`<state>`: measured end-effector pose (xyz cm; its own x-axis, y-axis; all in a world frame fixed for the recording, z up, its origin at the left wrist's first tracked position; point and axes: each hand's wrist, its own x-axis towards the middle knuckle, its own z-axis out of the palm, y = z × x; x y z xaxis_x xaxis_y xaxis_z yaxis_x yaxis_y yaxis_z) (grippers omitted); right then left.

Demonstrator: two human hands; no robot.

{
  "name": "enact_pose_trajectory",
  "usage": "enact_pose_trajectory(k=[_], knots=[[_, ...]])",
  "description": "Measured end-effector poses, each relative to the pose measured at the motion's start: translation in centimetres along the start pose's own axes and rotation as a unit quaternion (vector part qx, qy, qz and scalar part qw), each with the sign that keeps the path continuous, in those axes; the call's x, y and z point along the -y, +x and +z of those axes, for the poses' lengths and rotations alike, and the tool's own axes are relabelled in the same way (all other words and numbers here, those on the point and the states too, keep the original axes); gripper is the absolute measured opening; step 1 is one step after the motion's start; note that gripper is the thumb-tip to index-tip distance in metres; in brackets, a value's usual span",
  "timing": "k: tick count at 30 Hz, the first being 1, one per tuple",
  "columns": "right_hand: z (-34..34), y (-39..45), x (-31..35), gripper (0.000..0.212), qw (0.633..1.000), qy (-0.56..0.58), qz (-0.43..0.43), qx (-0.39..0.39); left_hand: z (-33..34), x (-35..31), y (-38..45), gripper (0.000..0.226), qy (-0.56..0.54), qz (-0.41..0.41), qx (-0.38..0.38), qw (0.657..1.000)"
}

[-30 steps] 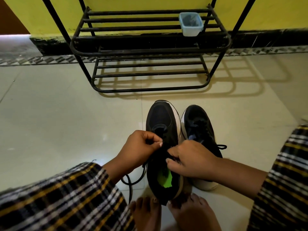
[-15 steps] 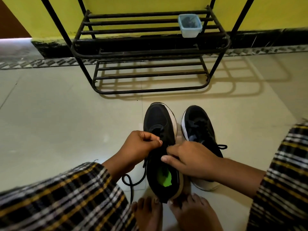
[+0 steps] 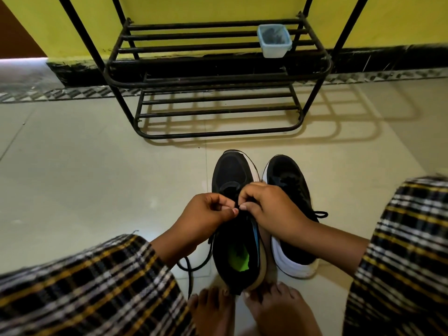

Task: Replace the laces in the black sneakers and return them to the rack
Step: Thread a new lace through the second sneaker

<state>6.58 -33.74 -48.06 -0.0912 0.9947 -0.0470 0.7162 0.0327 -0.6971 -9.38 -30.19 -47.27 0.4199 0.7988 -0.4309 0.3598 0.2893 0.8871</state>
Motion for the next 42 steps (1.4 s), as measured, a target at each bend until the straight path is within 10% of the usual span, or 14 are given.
enact_pose_trajectory(k=[10,18,22,30,33,37,42], knots=[[-0.9,0.1,0.7,0.017,0.994,0.062,0.024,0.091,-0.5,3.7,0.5,0.034,0.109,-0.048,-0.050,0.992],[-5.3,1.6,3.2,0.020,0.927,0.338,-0.003,-0.161,-0.6,3.5,0.8,0.095,0.277,-0.037,-0.106,0.954],[-5.5,1.4,3.1,0.010,0.978,0.087,-0.045,-0.186,-0.5,4.4,0.8,0.094,0.263,-0.046,-0.095,0.959],[-2.9,0.5,1.4,0.010,0.968,-0.162,0.153,0.118,-0.2,4.7,0.8,0.089,0.295,0.007,-0.118,0.948],[-2.8,0.1,1.7,0.012,0.978,-0.025,0.145,0.146,-0.2,5.4,0.9,0.092,0.213,-0.001,-0.093,0.973],[-3.8,0.1,4.2,0.020,0.920,0.382,0.073,-0.052,0.4,5.7,0.3,0.088,0.184,0.064,-0.073,0.978],[-5.6,0.7,5.7,0.019,0.879,0.427,-0.004,-0.210,0.8,6.6,0.1,0.087,0.242,0.095,-0.064,0.963]])
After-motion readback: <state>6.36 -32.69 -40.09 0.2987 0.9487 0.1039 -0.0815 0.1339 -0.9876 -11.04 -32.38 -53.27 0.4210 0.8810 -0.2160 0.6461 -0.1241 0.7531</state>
